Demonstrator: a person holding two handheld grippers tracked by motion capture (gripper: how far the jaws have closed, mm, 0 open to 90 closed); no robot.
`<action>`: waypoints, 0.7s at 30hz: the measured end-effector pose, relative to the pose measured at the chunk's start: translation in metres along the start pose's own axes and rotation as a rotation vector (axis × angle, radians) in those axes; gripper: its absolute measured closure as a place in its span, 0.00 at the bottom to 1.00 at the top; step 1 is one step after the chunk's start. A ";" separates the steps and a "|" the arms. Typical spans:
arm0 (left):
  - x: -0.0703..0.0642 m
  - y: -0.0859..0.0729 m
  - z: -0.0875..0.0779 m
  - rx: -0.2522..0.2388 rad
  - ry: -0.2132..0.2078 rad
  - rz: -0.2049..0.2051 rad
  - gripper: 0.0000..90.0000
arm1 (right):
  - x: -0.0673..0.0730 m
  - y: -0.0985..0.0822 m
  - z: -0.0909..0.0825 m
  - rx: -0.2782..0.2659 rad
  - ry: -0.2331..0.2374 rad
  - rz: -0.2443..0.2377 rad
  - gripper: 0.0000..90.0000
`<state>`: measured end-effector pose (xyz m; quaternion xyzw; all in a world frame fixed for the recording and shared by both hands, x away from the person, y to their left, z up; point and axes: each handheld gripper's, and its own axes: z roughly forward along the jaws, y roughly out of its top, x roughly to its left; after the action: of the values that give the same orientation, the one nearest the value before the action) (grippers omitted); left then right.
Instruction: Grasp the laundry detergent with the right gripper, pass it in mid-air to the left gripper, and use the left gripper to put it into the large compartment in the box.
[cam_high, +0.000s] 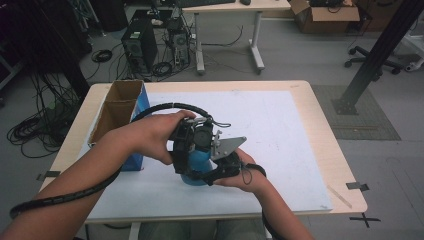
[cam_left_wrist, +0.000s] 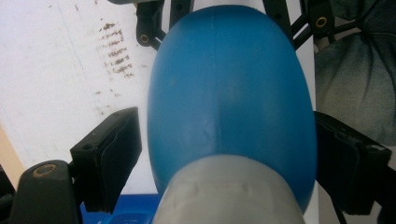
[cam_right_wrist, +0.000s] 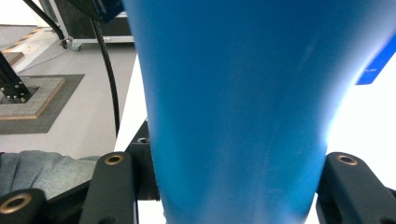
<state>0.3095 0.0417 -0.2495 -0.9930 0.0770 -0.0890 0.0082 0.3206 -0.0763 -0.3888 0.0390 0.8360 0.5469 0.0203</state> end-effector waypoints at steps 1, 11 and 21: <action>0.000 0.000 -0.001 -0.003 -0.001 0.006 0.18 | 0.000 0.000 0.000 -0.001 0.000 0.001 0.49; 0.001 -0.001 -0.002 0.002 -0.015 0.009 0.25 | 0.001 -0.001 0.000 -0.005 -0.001 -0.004 0.49; 0.000 0.001 -0.002 -0.004 -0.017 0.003 0.32 | 0.001 0.000 -0.002 -0.006 -0.005 -0.004 0.49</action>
<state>0.3090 0.0404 -0.2478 -0.9936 0.0785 -0.0804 0.0068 0.3196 -0.0777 -0.3884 0.0386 0.8343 0.5495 0.0234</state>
